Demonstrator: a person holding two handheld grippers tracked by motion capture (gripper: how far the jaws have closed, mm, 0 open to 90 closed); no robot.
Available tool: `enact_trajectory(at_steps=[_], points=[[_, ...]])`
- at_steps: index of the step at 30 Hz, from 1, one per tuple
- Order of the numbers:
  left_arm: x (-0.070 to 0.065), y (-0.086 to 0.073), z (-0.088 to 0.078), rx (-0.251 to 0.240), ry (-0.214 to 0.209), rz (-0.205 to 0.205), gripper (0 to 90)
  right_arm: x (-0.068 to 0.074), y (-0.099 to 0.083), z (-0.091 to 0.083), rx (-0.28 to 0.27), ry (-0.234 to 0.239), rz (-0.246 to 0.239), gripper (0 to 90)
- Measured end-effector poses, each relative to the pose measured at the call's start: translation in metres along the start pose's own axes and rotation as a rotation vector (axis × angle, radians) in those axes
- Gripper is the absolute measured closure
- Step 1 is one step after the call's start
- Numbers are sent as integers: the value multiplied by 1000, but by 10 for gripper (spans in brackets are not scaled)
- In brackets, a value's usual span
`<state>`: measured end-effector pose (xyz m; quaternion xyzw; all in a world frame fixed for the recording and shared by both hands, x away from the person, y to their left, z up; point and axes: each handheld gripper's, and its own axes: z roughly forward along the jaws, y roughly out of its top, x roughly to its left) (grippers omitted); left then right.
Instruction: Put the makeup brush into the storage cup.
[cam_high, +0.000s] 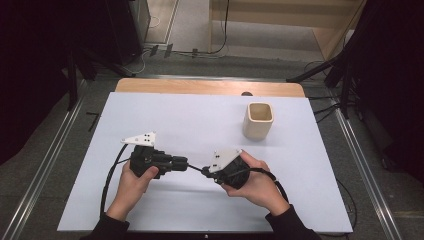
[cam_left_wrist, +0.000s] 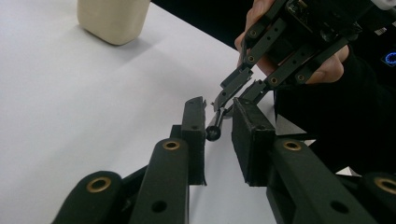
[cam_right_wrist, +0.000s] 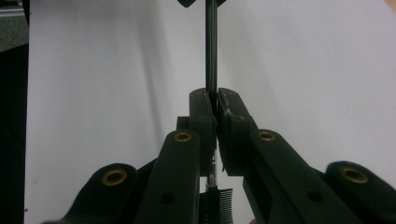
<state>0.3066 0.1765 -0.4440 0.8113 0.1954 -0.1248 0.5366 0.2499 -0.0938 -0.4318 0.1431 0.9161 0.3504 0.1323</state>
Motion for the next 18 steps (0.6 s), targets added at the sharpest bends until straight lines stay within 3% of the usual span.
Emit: enact_trajectory(at_steps=[8, 18], points=[[1, 0, 0, 5, -9, -9, 813, 1, 0, 1, 9, 3, -10, 871], [-2, 0, 1, 4, -28, 10, 863, 0, -2, 1, 6, 9, -22, 864]])
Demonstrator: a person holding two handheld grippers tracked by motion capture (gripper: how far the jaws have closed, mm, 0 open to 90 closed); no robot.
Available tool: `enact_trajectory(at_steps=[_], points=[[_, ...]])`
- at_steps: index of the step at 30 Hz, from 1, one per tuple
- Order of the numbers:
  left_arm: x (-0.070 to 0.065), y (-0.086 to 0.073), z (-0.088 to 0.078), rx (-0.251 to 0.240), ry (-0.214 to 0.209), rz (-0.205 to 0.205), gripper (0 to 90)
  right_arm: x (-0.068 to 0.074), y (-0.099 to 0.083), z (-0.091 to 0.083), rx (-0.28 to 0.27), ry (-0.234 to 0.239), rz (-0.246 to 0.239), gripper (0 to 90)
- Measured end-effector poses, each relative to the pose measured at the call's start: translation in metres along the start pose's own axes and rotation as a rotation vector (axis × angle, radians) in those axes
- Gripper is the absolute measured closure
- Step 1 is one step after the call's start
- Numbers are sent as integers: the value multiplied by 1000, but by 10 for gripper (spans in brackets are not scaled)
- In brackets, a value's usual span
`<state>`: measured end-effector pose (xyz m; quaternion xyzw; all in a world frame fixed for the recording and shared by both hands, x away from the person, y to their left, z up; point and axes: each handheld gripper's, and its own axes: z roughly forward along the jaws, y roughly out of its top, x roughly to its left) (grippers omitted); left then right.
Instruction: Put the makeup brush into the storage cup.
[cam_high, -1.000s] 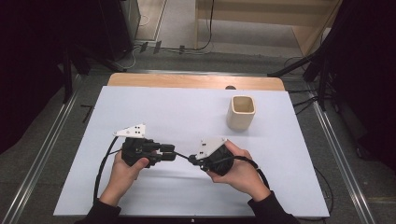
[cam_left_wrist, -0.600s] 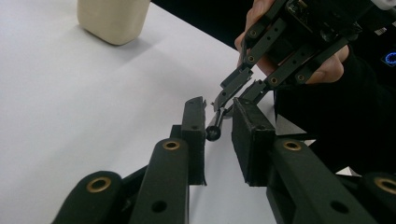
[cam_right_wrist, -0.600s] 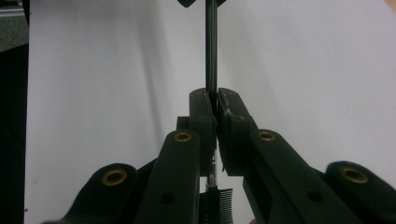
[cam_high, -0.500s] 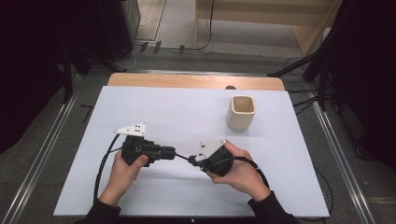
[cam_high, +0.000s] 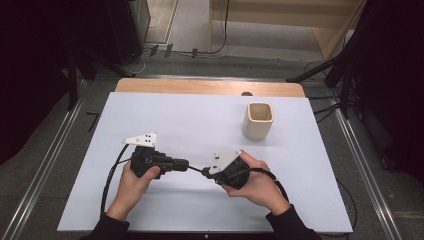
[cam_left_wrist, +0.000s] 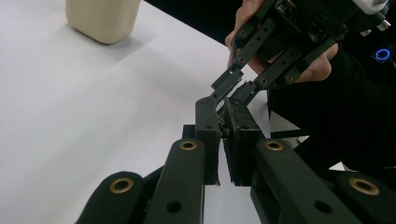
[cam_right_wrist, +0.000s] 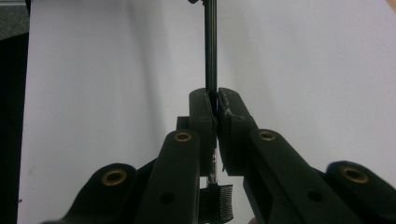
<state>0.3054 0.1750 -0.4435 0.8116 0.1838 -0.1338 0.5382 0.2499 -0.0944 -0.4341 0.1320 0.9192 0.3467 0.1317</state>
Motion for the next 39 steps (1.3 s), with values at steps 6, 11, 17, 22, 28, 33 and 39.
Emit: enact_trajectory(at_steps=[6, 11, 17, 22, 28, 33, 39], points=[[-3, 2, -9, -61, 70, 24, 866, -6, -1, -5, -68, -86, 150, 441], [-10, 3, -15, -117, 164, 55, 866, -14, -2, -7, -171, -131, 321, 312], [-15, 1, -18, -176, 251, 79, 866, -18, -4, -10, -280, -108, 493, 192], [-17, -2, -19, -217, 293, 82, 866, -13, -2, -3, -314, -104, 636, 0], [-20, -3, -19, -252, 341, 101, 867, -7, -3, 7, -372, -99, 754, 0], [-22, -4, -17, -270, 363, 111, 866, -6, -7, 10, -400, -97, 838, 56], [-27, -3, -15, -301, 394, 137, 866, -1, -6, 13, -442, -49, 901, 111]])
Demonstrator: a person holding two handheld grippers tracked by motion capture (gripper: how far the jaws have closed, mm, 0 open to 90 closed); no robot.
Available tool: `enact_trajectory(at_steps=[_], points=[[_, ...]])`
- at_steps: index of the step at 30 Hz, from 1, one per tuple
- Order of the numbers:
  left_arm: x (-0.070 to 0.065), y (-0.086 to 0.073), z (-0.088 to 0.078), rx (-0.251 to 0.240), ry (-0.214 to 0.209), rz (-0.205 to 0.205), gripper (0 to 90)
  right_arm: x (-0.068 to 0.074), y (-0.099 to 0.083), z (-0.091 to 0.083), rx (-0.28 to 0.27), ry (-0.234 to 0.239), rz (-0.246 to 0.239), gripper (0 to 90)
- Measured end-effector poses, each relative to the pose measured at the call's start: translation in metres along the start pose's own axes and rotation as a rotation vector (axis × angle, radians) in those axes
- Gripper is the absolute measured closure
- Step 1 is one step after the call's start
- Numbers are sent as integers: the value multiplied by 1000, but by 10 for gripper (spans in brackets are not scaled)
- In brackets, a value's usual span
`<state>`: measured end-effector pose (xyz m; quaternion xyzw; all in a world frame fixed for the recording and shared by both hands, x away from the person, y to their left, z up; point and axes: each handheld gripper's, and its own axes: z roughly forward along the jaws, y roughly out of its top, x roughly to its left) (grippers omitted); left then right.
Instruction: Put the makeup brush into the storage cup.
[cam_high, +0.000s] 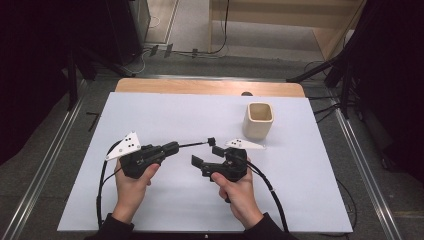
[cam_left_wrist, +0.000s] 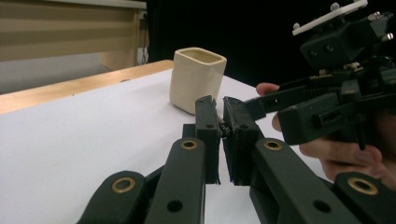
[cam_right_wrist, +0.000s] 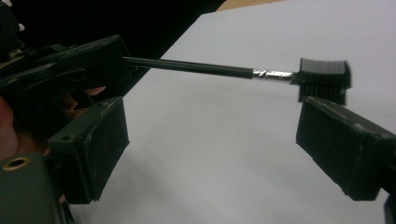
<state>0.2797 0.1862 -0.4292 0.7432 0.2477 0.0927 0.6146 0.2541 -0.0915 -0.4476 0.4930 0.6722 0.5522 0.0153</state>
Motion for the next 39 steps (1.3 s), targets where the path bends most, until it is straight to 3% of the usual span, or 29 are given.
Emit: enact_trajectory(at_steps=[2, 8, 11, 15, 17, 19, 20, 31, 35, 39], points=[[-3, 0, 1, -11, 8, 11, 866, 1, -1, 0, -9, 2, 13, 136], [-7, -2, 4, -33, 22, 30, 866, -1, -7, 0, -66, 41, 131, 173], [-6, -7, 5, -67, 37, 14, 866, -4, -9, -3, -101, 72, 195, 206], [-7, -10, 7, -71, 45, 19, 866, -4, -10, -4, -126, 68, 207, 219], [-10, -10, 8, -76, 44, 30, 866, -7, -11, -7, -150, 86, 265, 229], [-13, -11, 11, -80, 42, 40, 866, -8, -11, -7, -155, 87, 280, 231], [-15, -11, 12, -82, 41, 42, 866, -13, -11, -8, -164, 97, 323, 241], [-28, -17, 22, -99, 49, 64, 866, -19, -12, -8, -173, 108, 395, 293], [-32, -19, 25, -105, 45, 77, 866, -20, -12, -7, -170, 80, 417, 332], [-36, -21, 28, -103, 36, 80, 866, -22, -12, -8, -184, 89, 433, 341]])
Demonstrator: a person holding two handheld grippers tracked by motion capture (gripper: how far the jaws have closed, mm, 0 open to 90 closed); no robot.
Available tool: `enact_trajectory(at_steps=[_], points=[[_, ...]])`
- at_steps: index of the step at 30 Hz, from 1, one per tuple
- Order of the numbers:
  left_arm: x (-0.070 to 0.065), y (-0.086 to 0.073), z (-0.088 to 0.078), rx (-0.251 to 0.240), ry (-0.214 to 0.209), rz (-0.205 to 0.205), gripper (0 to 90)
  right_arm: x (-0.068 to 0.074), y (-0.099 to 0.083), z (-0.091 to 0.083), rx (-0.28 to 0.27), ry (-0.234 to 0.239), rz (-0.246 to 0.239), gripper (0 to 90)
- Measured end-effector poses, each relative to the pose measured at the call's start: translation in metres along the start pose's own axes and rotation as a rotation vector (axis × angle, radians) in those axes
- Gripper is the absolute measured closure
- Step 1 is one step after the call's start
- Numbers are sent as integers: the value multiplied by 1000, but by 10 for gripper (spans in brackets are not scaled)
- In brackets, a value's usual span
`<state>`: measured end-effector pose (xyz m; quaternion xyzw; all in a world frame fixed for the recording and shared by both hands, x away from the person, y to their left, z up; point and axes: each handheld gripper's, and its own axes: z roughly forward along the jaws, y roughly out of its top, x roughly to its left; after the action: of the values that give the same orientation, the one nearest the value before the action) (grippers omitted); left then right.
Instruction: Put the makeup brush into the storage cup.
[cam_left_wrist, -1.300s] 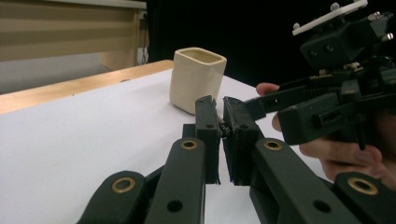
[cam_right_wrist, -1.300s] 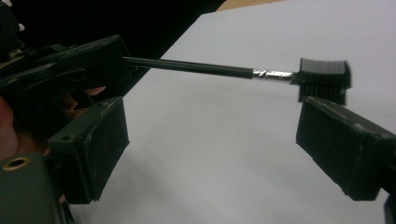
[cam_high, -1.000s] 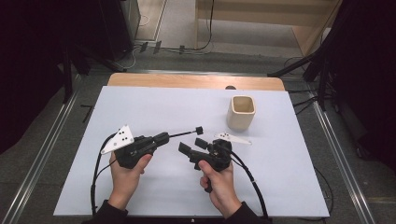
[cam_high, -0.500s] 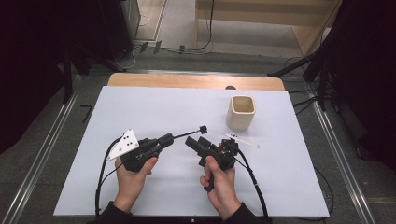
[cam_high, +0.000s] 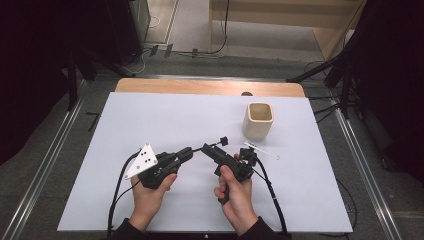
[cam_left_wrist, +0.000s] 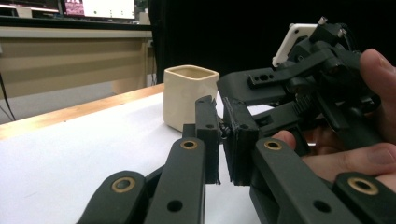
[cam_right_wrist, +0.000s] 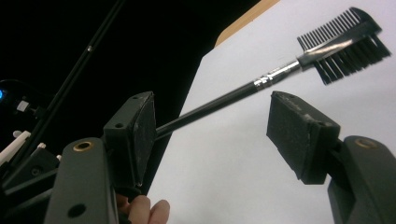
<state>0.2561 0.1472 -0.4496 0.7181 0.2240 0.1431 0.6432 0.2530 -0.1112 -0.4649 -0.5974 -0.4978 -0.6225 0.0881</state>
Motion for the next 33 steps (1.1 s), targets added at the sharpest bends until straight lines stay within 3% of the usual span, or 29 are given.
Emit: enact_trajectory(at_steps=[17, 26, 27, 28, 29, 30, 31, 32, 33], points=[[-10, -4, 7, 12, -19, 25, 866, -7, 1, 0, 2, -12, 59, 425], [-8, -5, 9, 30, -35, 22, 865, -10, 1, 0, 6, -17, 74, 518], [-7, -5, 9, 52, -36, 22, 856, -12, 1, -1, -6, -20, 78, 598], [-6, -5, 9, 57, 8, 10, 725, -14, 1, -3, -15, 4, 73, 812], [-6, -5, 9, 57, 8, 10, 546, -15, 2, -4, -24, -13, 43, 838], [-1, -2, 8, 66, -4, -63, 383, -17, 2, -5, -37, -15, 1, 863], [-1, -2, 8, 66, -4, -63, 294, -18, 3, -6, -41, 8, -36, 865], [3, -1, 6, 73, -6, -85, 294, -18, 3, -6, -41, 8, -36, 865], [5, -1, 5, 81, 0, -96, 229, -19, 4, -7, -44, 23, -67, 866]])
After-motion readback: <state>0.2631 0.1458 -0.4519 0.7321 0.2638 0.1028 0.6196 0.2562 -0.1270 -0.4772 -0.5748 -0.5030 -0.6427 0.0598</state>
